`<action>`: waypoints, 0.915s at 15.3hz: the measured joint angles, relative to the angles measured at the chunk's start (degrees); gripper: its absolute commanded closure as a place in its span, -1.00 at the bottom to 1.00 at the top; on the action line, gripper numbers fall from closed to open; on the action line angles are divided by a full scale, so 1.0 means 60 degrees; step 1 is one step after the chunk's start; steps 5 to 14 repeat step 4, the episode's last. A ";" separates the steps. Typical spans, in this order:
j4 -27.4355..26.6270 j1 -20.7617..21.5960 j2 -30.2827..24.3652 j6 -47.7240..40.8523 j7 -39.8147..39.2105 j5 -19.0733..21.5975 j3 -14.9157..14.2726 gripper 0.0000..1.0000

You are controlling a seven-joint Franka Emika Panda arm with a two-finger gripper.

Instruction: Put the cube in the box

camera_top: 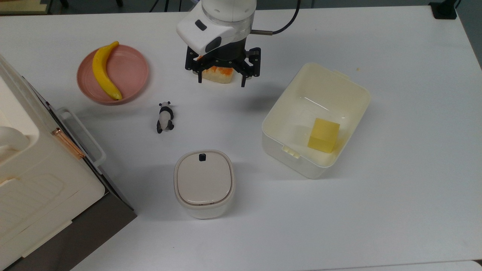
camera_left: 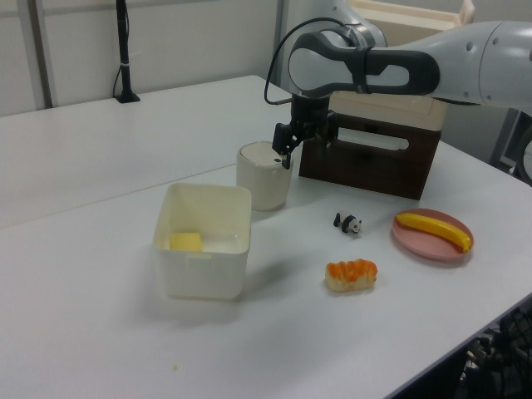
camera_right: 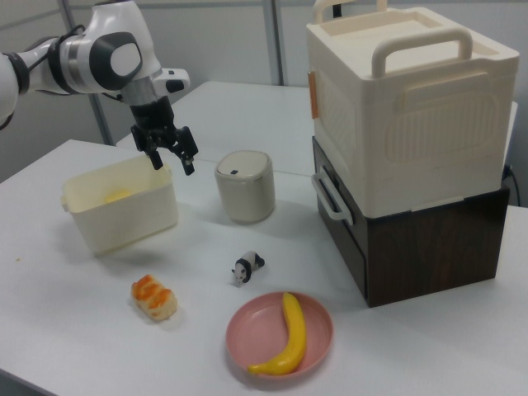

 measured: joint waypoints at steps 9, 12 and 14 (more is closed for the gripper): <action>0.0000 -0.0079 0.0008 0.0000 -0.0002 0.0000 0.0000 -1.00; 0.0000 -0.0079 0.0008 0.0000 -0.0002 0.0000 0.0000 -1.00; 0.0000 -0.0079 0.0008 0.0000 -0.0002 0.0000 0.0000 -1.00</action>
